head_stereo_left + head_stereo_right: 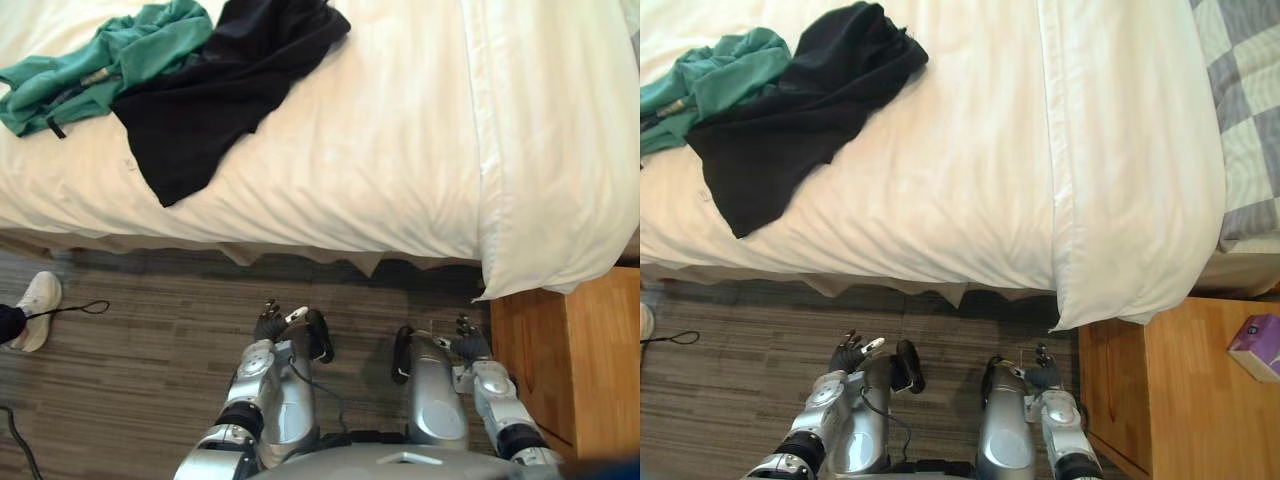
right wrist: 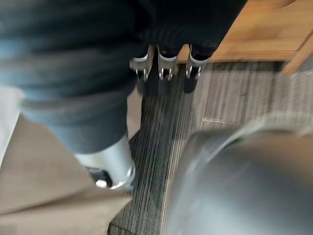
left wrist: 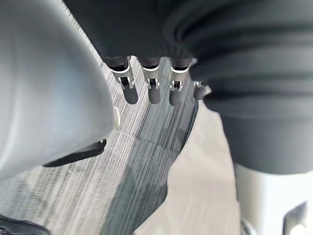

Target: Tidy the bed and pick cloth on bed and put in laundry

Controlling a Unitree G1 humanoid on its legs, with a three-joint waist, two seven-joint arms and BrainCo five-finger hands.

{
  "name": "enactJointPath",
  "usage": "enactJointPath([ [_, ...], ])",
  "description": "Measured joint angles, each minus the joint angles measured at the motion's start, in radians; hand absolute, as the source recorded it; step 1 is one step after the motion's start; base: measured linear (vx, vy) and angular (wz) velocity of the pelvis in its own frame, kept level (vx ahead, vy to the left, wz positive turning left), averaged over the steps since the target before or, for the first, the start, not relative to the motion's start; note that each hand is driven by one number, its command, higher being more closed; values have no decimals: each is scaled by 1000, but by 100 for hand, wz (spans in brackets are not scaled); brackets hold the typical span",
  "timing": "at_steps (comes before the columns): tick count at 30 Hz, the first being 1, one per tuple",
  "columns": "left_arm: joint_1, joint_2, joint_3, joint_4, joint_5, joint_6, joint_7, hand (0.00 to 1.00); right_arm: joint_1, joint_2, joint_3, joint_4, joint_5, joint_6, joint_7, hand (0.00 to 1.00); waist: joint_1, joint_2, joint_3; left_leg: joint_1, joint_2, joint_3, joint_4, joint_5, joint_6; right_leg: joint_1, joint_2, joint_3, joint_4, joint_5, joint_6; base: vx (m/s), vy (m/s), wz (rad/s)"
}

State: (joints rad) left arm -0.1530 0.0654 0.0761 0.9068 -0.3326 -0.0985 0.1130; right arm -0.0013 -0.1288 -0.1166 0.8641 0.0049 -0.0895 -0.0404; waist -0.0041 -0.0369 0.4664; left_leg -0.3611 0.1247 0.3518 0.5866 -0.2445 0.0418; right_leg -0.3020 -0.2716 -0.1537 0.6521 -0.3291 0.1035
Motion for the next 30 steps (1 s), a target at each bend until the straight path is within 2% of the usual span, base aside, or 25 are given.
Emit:
enactJointPath([
  [1,5,1,6,0,0,1,-1,0,5,-1,-2,5,1,1,1,0,0,-3,-5,5,-10,2,-16,9,-1,1,-3,5,-8,2,1,44,32,7],
  [2,39,2,19,-1,-11,2,-3,0,19,3,-17,20,-5,1,3,0,0,-4,-36,14,-18,16,-63,31,-3,2,-3,9,-48,17,-4,59,14,-14],
  [4,85,3,51,1,-21,1,-1,0,42,11,-32,48,-25,-5,14,0,17,-9,-77,23,-13,46,-88,29,-35,3,-1,34,-97,48,-7,56,21,-40],
  [5,95,10,82,-1,-19,-1,2,0,44,24,-55,75,-30,-18,14,0,26,-11,-83,10,52,76,30,-47,3,14,2,32,-119,72,0,53,47,-44],
  [6,103,15,90,1,-16,-1,3,0,45,27,-66,80,-30,-23,13,0,25,1,-91,2,94,74,102,-64,7,23,3,34,-121,73,3,70,75,-36],
  [7,112,24,83,15,7,-2,4,0,60,32,-74,86,-26,-35,7,0,18,1,-103,4,175,59,165,-75,-23,39,2,30,-131,73,14,95,146,-5],
  [8,111,18,73,22,17,-5,4,0,82,30,-75,86,-26,-44,1,0,14,15,-122,20,222,40,142,-62,-75,44,-8,31,-127,68,37,79,189,9],
  [9,110,14,60,24,24,-6,4,0,87,30,-81,86,-26,-50,-3,0,10,22,-126,31,232,26,113,-46,-106,48,-18,29,-121,64,52,87,330,31],
  [10,102,17,19,28,33,-5,1,0,84,37,-101,92,-26,-52,-7,0,0,18,-124,44,218,13,86,-61,-160,51,-60,29,-102,59,75,74,425,45],
  [11,83,34,-2,29,41,-3,-1,0,78,50,-130,109,-25,-55,-11,0,2,-3,-115,51,171,19,99,-79,-138,67,-103,34,-106,79,76,74,420,44],
  [12,82,39,-2,32,49,-2,0,0,75,53,-142,117,-21,-58,-10,0,4,-7,-113,54,158,19,101,-89,-124,72,-113,34,-112,106,52,58,477,22],
  [13,90,47,2,43,55,5,0,0,70,50,-146,142,-4,-62,-3,0,18,-6,-116,79,140,25,81,-92,-113,75,-112,30,-112,189,-43,47,371,4],
  [14,101,55,1,44,63,13,-4,0,64,50,-143,155,-1,-64,-1,0,20,-6,-116,98,129,24,57,-86,-104,73,-107,30,-114,201,-51,60,424,5],
  [15,125,76,4,48,69,30,-18,0,58,50,-122,171,1,-68,9,0,15,-11,-123,124,112,21,6,-75,-86,84,-81,30,-119,177,-17,91,260,29],
  [16,147,102,4,62,68,51,-39,0,54,53,-97,187,4,-73,31,0,3,-29,-134,164,81,18,-83,-43,-69,99,-30,27,-121,150,5,134,229,54],
  [17,155,113,4,68,76,70,-56,0,54,58,-78,199,22,-76,43,0,-1,-41,-149,204,43,13,-182,-6,-52,104,27,15,-122,123,7,131,133,56],
  [18,156,113,4,69,82,77,-66,0,54,60,-70,202,32,-76,45,0,-3,-41,-155,221,26,8,-228,13,-46,103,57,4,-130,109,9,136,95,54],
  [20,168,94,2,78,85,113,-74,0,52,56,-58,205,51,-71,42,0,-8,-37,-176,276,-32,1,-375,84,-40,109,185,-20,-270,112,-2,149,70,41],
  [21,166,94,2,82,85,118,-75,0,51,56,-55,207,51,-71,42,0,-8,-41,-180,287,-50,-1,-397,94,-42,125,203,-21,-336,121,-52,157,45,26],
  [22,157,80,1,98,80,127,-77,0,40,47,-50,219,52,-72,43,0,-17,-24,-183,303,-56,-5,-424,108,-44,162,209,-22,-385,150,-95,189,84,11],
  [23,164,61,-5,99,73,140,-85,0,36,37,-49,233,53,-78,44,0,-20,7,-196,317,-61,9,-456,136,-66,175,214,13,-407,176,-84,227,100,4],
  [24,171,51,-4,104,69,139,-79,0,37,38,-61,233,54,-83,49,0,-30,15,-199,342,-64,17,-468,137,-67,194,214,26,-409,174,-86,209,97,-4],
  [27,172,41,4,114,68,135,-46,0,45,48,-80,230,82,-93,64,0,-33,18,-201,381,-58,44,-453,131,-80,237,215,32,-409,174,-86,112,22,-6],
  [29,172,35,6,114,49,112,-38,0,49,50,-89,223,88,-91,77,0,-32,20,-202,374,-41,65,-367,109,-111,262,210,32,-401,174,-86,90,27,-8],
  [30,173,34,7,113,46,106,-40,0,55,51,-89,214,88,-78,76,0,-32,21,-204,363,-28,80,-311,98,-111,282,203,31,-400,174,-86,37,39,-4],
])
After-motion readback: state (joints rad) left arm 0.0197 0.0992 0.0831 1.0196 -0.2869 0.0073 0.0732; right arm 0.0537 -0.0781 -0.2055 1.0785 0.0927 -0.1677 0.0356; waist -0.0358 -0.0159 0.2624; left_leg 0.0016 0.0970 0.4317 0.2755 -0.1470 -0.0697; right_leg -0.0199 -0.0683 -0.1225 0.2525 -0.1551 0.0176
